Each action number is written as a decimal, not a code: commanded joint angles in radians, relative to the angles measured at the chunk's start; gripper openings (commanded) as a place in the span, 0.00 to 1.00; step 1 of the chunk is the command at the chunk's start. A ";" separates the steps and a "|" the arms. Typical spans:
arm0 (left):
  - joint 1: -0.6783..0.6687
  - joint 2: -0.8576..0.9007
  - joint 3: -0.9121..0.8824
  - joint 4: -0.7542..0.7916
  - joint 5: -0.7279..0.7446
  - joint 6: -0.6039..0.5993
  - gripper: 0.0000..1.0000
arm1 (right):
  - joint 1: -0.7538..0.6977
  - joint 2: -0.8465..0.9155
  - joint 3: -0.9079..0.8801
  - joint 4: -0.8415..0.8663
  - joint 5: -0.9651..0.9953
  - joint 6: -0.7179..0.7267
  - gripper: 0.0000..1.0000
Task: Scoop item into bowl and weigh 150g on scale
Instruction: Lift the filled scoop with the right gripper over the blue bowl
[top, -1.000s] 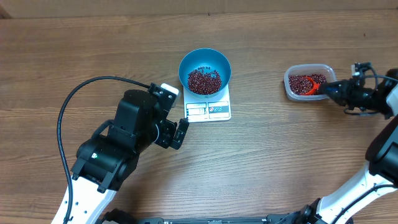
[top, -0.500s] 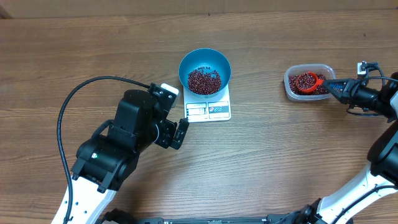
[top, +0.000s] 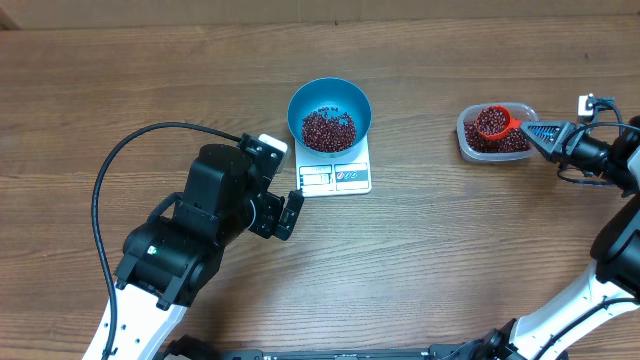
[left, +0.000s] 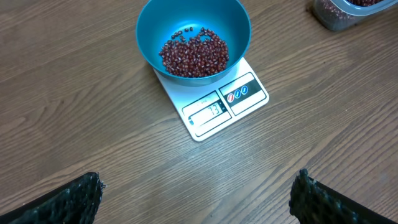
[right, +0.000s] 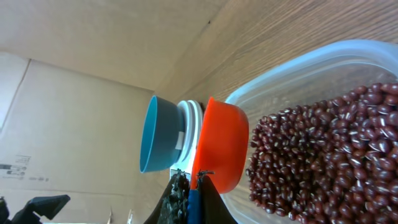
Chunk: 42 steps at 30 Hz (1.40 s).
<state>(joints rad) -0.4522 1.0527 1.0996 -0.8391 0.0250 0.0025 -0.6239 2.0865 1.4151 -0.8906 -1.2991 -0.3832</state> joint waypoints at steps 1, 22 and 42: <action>-0.006 -0.006 -0.004 0.001 -0.006 -0.006 0.99 | -0.006 0.008 -0.007 -0.003 -0.051 -0.011 0.04; -0.006 -0.006 -0.004 0.001 -0.006 -0.006 1.00 | 0.008 0.006 -0.007 -0.097 -0.233 -0.011 0.04; -0.006 -0.006 -0.004 0.001 -0.006 -0.006 0.99 | 0.212 -0.048 0.012 -0.089 -0.233 -0.007 0.04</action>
<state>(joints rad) -0.4522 1.0527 1.0992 -0.8387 0.0250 0.0029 -0.4301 2.0811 1.4139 -0.9833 -1.4860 -0.3859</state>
